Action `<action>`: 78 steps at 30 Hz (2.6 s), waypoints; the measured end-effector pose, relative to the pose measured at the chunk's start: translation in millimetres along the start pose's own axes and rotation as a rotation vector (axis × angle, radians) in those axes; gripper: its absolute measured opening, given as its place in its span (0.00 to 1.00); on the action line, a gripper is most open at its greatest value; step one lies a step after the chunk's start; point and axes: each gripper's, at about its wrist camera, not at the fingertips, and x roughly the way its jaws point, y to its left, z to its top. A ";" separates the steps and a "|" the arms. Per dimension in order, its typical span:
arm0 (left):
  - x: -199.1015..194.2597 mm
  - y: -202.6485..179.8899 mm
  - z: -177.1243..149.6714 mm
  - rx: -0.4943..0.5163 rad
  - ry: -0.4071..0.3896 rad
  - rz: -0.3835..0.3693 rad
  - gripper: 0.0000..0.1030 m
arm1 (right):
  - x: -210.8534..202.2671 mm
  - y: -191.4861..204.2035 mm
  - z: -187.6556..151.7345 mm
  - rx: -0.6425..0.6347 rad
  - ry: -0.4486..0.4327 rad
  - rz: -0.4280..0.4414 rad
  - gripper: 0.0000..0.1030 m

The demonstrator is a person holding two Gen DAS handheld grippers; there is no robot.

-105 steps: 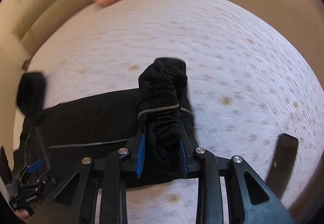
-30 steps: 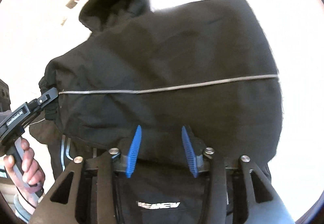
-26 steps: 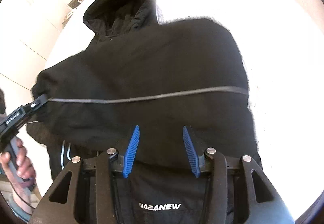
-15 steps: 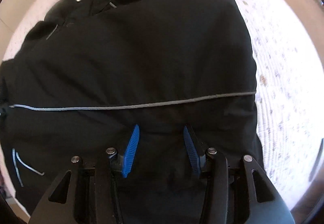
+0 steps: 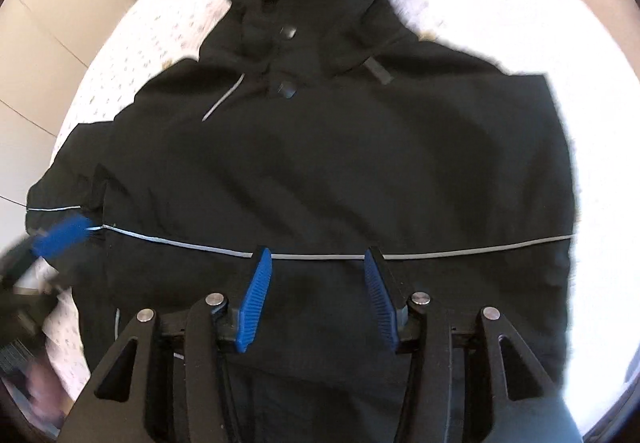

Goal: Fold large clothes

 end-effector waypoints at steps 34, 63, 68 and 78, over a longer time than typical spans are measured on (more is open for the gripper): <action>-165.9 419.1 -145.4 -1.155 -0.291 0.404 0.67 | 35.8 19.2 -26.6 -0.054 0.007 -0.080 0.62; -186.7 161.4 -32.6 -0.326 -0.401 0.475 0.14 | 35.9 12.1 -13.5 -0.020 0.037 -0.070 0.67; -133.8 58.2 -25.7 -0.117 -0.373 0.494 0.14 | 10.8 0.3 -24.8 0.018 0.027 0.020 0.68; -25.5 -45.6 -24.0 0.100 -0.294 0.445 0.22 | -20.8 -22.1 -48.9 -0.060 0.025 -0.013 0.68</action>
